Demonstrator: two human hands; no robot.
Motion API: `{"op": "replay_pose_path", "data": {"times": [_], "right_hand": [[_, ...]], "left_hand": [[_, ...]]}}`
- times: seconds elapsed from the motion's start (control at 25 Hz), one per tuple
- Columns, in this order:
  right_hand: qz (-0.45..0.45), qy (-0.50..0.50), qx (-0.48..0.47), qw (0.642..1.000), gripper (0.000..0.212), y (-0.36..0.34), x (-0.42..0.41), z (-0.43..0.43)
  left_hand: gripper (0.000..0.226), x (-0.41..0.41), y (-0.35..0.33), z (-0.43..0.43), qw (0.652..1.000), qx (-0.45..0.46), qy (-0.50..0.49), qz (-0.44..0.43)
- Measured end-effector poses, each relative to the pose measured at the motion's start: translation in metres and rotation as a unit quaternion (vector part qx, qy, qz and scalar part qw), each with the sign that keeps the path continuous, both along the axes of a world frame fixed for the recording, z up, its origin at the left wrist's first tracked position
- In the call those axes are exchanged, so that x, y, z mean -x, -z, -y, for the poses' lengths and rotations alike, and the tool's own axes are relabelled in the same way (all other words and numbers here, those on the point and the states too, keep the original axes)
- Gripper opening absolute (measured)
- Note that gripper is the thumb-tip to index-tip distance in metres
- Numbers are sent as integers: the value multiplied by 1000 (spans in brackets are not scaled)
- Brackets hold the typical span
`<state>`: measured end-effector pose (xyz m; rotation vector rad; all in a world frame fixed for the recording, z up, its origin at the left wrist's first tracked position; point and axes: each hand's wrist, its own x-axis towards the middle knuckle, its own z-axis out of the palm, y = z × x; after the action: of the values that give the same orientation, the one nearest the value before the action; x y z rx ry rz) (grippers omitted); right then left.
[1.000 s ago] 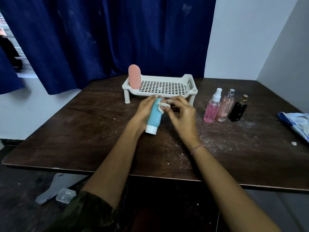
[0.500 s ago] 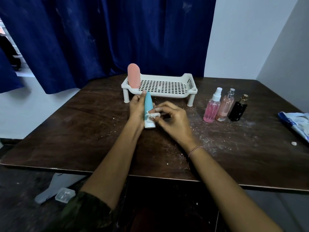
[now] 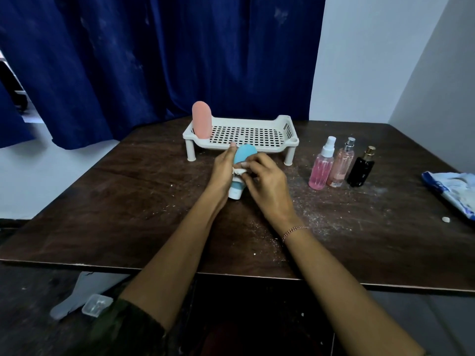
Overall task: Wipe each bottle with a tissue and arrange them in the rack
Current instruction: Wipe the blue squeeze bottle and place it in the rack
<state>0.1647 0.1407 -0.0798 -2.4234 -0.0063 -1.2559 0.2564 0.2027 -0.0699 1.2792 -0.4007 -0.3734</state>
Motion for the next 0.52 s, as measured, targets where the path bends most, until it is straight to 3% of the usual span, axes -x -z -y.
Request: {"op": "replay_pose_path", "data": {"times": [0.2,0.36,0.52], "right_hand": [[58,47,-36,997,19,-6,2,4],[76,91,-86,989,20,-9,3,8],[74,74,-98,990,18,-7,3,9]], "left_hand": [[33,7,0,1,997,-22,4,77],[45,12,-1,-2,993,-62,19,98],[43,7,2,-2,991,-25,39,128]]}}
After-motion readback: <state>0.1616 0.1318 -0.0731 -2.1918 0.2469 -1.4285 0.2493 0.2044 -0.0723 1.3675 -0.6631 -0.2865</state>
